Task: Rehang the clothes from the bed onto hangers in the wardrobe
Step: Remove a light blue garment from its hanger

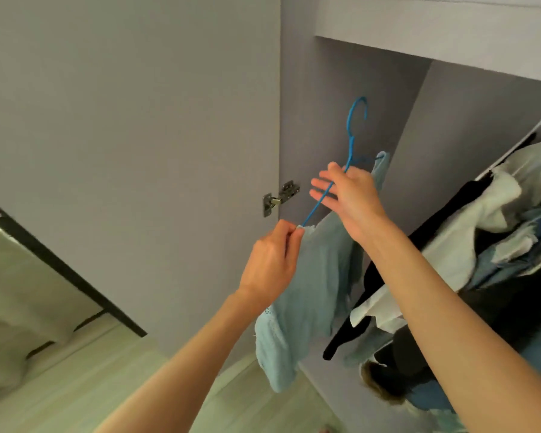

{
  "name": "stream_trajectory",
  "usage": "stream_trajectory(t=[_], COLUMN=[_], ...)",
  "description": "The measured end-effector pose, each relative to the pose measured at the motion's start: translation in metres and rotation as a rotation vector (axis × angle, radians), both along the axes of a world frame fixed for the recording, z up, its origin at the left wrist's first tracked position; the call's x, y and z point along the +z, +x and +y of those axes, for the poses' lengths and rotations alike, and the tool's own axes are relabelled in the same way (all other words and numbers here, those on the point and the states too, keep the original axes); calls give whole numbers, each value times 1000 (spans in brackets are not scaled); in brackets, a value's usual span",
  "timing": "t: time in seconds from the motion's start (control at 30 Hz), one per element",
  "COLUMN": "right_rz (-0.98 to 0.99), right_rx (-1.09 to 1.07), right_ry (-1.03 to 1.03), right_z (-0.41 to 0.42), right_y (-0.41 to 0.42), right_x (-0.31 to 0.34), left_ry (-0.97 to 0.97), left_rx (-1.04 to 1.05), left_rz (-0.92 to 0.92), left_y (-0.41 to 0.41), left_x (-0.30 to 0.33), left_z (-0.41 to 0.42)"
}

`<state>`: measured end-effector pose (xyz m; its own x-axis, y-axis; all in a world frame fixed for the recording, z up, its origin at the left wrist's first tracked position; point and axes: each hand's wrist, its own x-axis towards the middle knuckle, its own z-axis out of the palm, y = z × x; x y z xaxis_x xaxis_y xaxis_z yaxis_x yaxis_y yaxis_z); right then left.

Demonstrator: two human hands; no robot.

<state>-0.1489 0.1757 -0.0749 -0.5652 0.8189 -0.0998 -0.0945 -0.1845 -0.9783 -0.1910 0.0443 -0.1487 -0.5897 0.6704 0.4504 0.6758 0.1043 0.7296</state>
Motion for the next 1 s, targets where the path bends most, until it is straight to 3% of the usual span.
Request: stream_trajectory(t=[0.37,0.6,0.77,1.0], right_rz=[-291,-544,-601,-633], right_rx=[136,266,338,633], right_ry=[-93,130,381,741], right_z=[-68,-71,-63,-88], right_y=[-20,24,64,77], right_x=[-52,-87,-103,-107], left_ry=[-152,-244,-327,-397], left_rx=[27,315,408,513], left_rz=[-22,-24,-100,-108], left_y=[-14,-19,20,67], left_x=[-36,-48,-71,-88], left_z=[-102,-155,-154,-170])
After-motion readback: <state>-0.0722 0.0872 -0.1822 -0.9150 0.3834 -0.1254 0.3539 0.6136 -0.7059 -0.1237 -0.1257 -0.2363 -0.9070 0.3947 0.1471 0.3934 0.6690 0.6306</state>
